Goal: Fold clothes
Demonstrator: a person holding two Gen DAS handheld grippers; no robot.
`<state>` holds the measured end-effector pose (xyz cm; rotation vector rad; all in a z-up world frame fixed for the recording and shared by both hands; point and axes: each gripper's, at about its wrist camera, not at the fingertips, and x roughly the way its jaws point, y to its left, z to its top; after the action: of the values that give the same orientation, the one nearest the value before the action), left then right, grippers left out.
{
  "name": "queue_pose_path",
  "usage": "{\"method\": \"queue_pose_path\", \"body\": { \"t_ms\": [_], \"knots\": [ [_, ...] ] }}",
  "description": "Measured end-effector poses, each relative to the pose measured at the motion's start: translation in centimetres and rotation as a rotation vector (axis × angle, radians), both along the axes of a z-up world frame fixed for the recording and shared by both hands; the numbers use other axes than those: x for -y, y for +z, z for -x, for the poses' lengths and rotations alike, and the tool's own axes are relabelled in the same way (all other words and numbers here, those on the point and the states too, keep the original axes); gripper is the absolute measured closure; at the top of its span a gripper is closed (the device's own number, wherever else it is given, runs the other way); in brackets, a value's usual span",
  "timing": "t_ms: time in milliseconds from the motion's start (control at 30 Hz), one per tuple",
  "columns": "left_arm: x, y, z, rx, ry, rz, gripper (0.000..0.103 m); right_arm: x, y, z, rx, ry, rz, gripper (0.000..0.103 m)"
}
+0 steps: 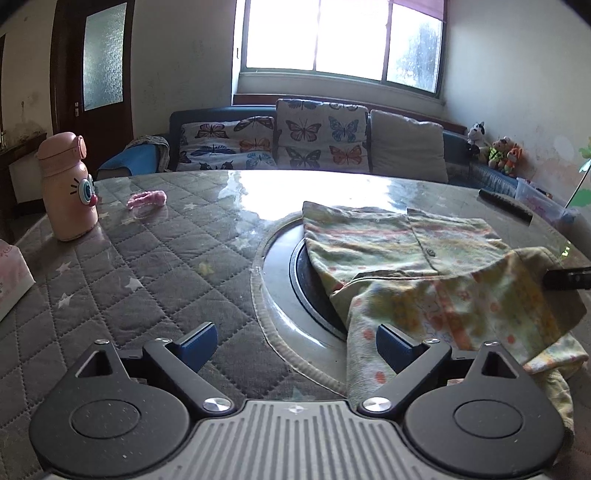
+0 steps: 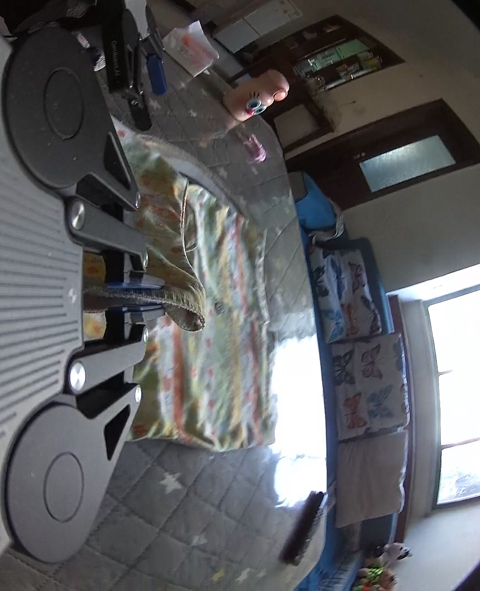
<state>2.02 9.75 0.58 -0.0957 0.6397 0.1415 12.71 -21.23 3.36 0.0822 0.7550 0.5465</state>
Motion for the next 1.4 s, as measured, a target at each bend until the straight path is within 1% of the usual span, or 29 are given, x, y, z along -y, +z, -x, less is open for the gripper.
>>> {"method": "queue_pose_path", "body": {
  "t_ms": [133,267,367,467,567,667,733,867,933,967,1067,1167,1267,1400],
  "knots": [
    [0.2,-0.1,-1.2,-0.025,-0.001,-0.036,0.008,0.8,0.2,0.8,0.035,-0.03,-0.018,0.095],
    [0.9,-0.2,-2.9,-0.036,-0.019,-0.066,0.008,0.4,-0.8,0.3,0.022,-0.023,0.024,0.093],
    [1.4,-0.5,-4.2,-0.049,-0.035,-0.083,0.008,0.0,-1.3,0.0,0.032,-0.006,0.046,0.09],
    [2.1,-0.8,-5.1,-0.055,-0.061,-0.119,0.008,-0.5,-1.7,-0.4,0.042,0.011,0.067,0.09],
    [2.4,-1.5,-6.0,-0.076,-0.064,-0.162,0.009,-1.0,-2.2,-0.8,0.052,0.029,0.088,0.09],
    [2.1,-2.4,-6.7,-0.105,-0.048,-0.19,0.008,-1.4,-2.7,-1.2,0.061,0.046,0.109,0.09],
    [1.9,-2.5,-6.8,-0.103,-0.043,-0.192,0.008,-1.8,-3.0,-1.4,0.068,0.057,0.124,0.089],
    [2.0,-1.1,-6.4,-0.065,-0.042,-0.184,0.009,-2.3,-3.7,-2.2,0.063,0.073,0.141,0.089],
    [2.4,-0.4,-6.5,-0.036,-0.058,-0.179,0.009,-2.6,-4.0,-2.6,0.059,0.081,0.148,0.087],
    [2.7,-0.2,-6.7,-0.027,-0.069,-0.188,0.008,-2.7,-4.2,-2.8,0.057,0.084,0.151,0.083],
    [3.5,-0.8,-7.9,-0.042,-0.084,-0.23,0.01,-3.1,-4.7,-3.3,0.051,0.095,0.162,0.082],
    [3.6,-2.0,-8.7,-0.084,-0.088,-0.235,0.01,-3.0,-5.0,-3.2,0.055,0.105,0.172,0.082],
    [3.7,-2.3,-8.3,-0.09,-0.093,-0.229,0.009,-2.7,-4.3,-2.5,0.059,0.107,0.169,0.082],
    [4.0,-1.6,-7.2,-0.06,-0.112,-0.221,0.008,-2.4,-3.7,-0.9,0.071,0.14,0.164,0.079]
  ]
}}
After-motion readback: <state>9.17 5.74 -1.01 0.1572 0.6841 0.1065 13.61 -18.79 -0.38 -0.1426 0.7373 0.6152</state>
